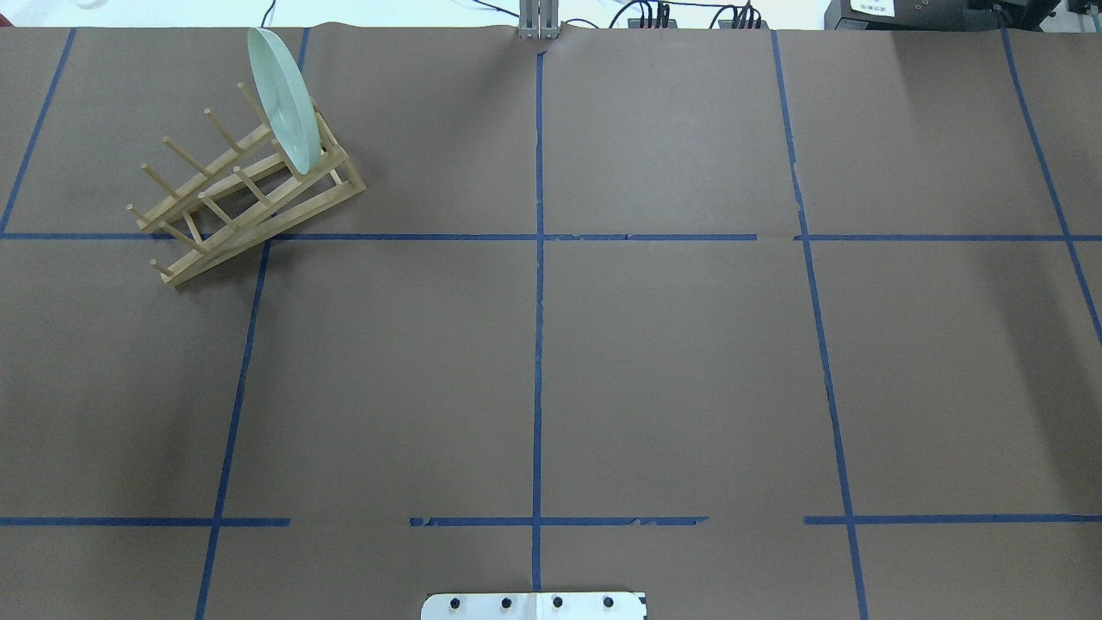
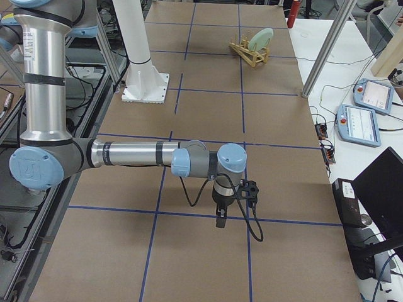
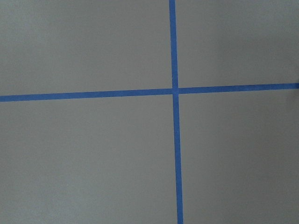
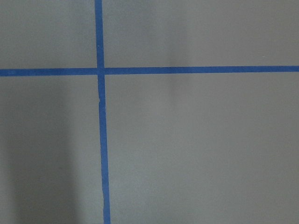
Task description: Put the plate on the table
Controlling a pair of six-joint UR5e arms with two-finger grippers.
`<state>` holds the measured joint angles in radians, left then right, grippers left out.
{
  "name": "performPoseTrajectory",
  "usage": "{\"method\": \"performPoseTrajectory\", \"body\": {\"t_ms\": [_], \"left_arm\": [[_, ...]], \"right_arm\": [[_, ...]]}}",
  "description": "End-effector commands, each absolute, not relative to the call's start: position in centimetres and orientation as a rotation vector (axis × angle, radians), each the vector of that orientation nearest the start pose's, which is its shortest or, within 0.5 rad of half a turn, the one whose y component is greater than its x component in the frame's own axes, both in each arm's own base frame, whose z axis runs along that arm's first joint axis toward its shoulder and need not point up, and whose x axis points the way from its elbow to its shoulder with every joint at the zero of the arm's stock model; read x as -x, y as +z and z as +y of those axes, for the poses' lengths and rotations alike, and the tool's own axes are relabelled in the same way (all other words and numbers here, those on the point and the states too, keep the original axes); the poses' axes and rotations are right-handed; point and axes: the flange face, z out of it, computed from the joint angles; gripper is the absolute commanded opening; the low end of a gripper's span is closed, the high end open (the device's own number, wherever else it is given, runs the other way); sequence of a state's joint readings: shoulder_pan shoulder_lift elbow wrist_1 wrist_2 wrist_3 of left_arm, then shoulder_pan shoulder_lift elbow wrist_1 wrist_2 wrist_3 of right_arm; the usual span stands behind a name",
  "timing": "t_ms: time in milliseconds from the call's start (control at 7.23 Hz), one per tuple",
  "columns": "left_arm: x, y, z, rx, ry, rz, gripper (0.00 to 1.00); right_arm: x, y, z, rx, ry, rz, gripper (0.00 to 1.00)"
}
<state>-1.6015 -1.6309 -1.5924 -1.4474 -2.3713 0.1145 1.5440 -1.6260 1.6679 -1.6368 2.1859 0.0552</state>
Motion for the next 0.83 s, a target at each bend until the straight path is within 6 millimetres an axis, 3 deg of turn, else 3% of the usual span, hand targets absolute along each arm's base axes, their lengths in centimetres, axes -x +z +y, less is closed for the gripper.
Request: {"method": "performPoseTrajectory", "body": {"t_ms": [0, 277, 553, 691], "left_arm": [[7.6, 62.4, -51.4, -0.030, 0.071, 0.802, 1.00], [7.7, 61.1, -51.8, -0.057, 0.082, 0.793, 1.00], [7.6, 58.2, -53.8, -0.107, 0.100, 0.797, 1.00], [7.6, 55.1, -55.6, -0.178, 0.119, 0.794, 1.00]], "right_arm": [[-6.3, 65.5, -46.8, 0.051, 0.035, -0.614, 1.00], [-6.3, 65.4, -46.8, 0.049, 0.034, -0.614, 1.00], [-6.4, 65.5, -46.8, 0.050, 0.036, -0.614, 1.00], [-6.3, 65.4, -46.8, 0.049, 0.034, -0.614, 1.00]]}}
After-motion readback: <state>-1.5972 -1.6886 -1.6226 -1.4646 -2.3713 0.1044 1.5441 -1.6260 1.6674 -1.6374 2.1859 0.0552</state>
